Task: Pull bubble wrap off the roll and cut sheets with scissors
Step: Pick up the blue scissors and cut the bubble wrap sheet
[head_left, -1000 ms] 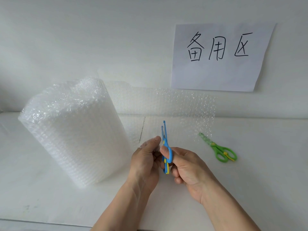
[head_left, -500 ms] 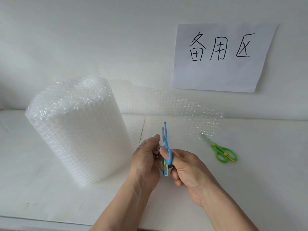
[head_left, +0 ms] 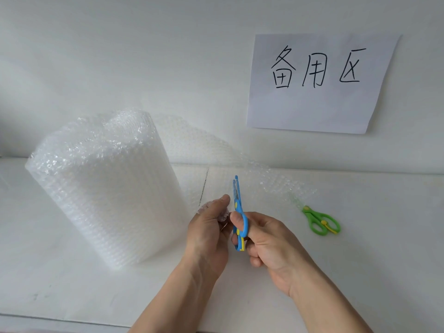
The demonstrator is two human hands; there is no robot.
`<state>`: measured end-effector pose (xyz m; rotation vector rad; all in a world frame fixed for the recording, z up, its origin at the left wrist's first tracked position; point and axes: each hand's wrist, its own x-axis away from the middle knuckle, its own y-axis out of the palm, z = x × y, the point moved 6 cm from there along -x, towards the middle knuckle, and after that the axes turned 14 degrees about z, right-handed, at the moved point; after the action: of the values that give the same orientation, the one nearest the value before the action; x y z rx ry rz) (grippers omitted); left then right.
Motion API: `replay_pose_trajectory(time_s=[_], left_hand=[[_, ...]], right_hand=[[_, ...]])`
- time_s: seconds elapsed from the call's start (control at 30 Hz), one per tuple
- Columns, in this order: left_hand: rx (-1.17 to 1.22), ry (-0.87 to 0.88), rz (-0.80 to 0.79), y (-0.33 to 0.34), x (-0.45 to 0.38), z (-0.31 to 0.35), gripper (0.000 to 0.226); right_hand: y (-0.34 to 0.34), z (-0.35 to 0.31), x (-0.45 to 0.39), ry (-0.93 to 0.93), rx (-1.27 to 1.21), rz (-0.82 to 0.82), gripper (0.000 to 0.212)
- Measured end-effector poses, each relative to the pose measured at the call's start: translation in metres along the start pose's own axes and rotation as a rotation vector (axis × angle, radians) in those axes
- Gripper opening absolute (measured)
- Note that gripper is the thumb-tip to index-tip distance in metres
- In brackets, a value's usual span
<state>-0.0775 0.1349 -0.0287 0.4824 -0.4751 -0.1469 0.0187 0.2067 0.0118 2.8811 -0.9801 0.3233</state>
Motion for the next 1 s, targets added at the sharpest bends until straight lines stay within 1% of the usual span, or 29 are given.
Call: replay_pose_trajectory(time_s=[0.13, 0.23, 0.33, 0.43, 0.5, 0.6, 0.73, 0.87, 1.0], left_hand=[[0.019, -0.017, 0.009, 0.000, 0.000, -0.001, 0.028], [0.072, -0.052, -0.009, 0.002, 0.002, -0.002, 0.029], [0.101, -0.061, -0.018, 0.003, 0.004, -0.002, 0.029], [0.073, -0.047, 0.004, 0.002, 0.005, -0.002, 0.029], [0.086, -0.033, 0.008, 0.002, 0.006, 0.000, 0.028], [0.088, -0.031, 0.007, 0.003, 0.009, 0.001, 0.026], [0.103, -0.048, 0.041, 0.000, 0.007, 0.003, 0.025], [0.119, -0.033, 0.032, 0.002, 0.007, 0.002, 0.025], [0.114, -0.020, 0.020, 0.003, 0.009, 0.003, 0.024]], right_hand=[[0.001, -0.001, 0.004, -0.038, 0.041, 0.004, 0.025], [0.004, -0.002, 0.010, -0.082, 0.159, -0.028, 0.027], [0.004, -0.005, 0.014, -0.098, 0.222, -0.044, 0.021], [0.001, -0.012, 0.017, -0.100, 0.271, -0.045, 0.016], [0.001, -0.015, 0.020, -0.076, 0.260, -0.073, 0.018], [0.003, -0.018, 0.025, -0.018, 0.162, -0.085, 0.023], [0.005, -0.013, 0.025, 0.049, 0.056, -0.024, 0.037], [0.002, -0.013, 0.019, 0.042, 0.055, 0.027, 0.038], [0.001, -0.010, 0.015, 0.058, 0.062, 0.024, 0.036]])
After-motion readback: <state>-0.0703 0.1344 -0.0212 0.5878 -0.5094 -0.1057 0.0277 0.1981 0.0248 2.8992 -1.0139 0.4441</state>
